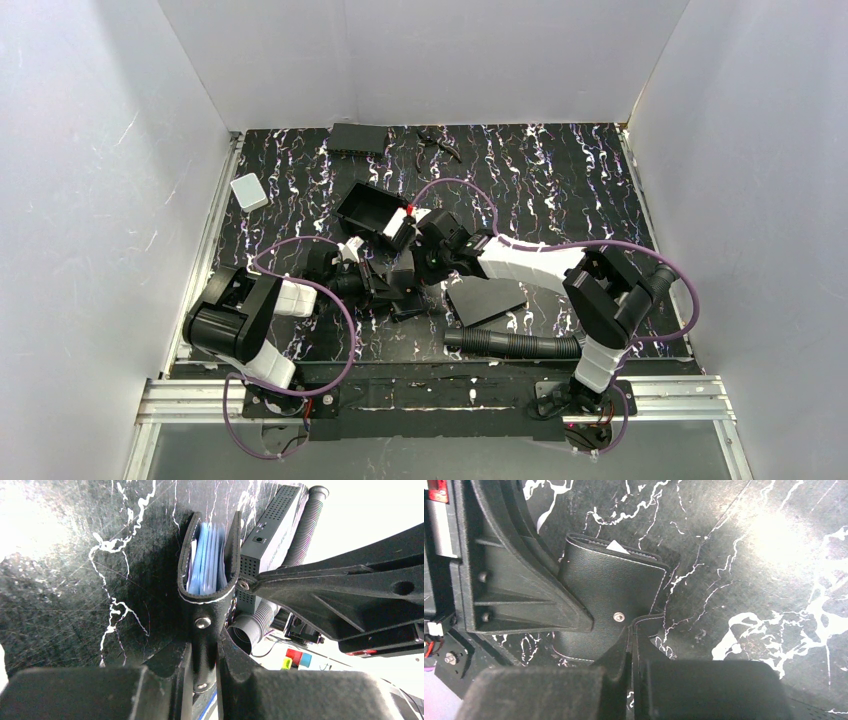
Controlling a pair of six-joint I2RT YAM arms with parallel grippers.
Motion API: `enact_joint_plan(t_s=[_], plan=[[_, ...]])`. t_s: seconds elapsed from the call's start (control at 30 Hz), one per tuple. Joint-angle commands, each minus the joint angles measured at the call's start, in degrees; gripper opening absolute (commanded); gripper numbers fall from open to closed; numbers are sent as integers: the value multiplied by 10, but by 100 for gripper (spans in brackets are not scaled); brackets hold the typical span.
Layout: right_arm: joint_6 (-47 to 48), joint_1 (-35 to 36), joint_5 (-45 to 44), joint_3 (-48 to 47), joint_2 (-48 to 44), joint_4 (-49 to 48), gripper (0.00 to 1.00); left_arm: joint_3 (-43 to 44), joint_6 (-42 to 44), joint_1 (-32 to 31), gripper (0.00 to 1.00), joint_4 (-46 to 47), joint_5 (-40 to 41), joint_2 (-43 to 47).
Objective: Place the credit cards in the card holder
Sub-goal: Close the card holder at the center of the board.
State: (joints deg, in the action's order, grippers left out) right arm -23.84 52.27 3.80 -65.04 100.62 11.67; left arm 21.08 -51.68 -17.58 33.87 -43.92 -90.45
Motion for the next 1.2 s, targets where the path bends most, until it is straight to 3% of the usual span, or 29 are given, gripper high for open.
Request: enact_joint_plan(t_s=[0.0,1.17], plan=[[-21,4,32,2,2,-49,1,-6,16,-2,0,-35,25,-8],[-108,4,78,105,32,-200,1,-10,11,-2,0,-32,29,-13]])
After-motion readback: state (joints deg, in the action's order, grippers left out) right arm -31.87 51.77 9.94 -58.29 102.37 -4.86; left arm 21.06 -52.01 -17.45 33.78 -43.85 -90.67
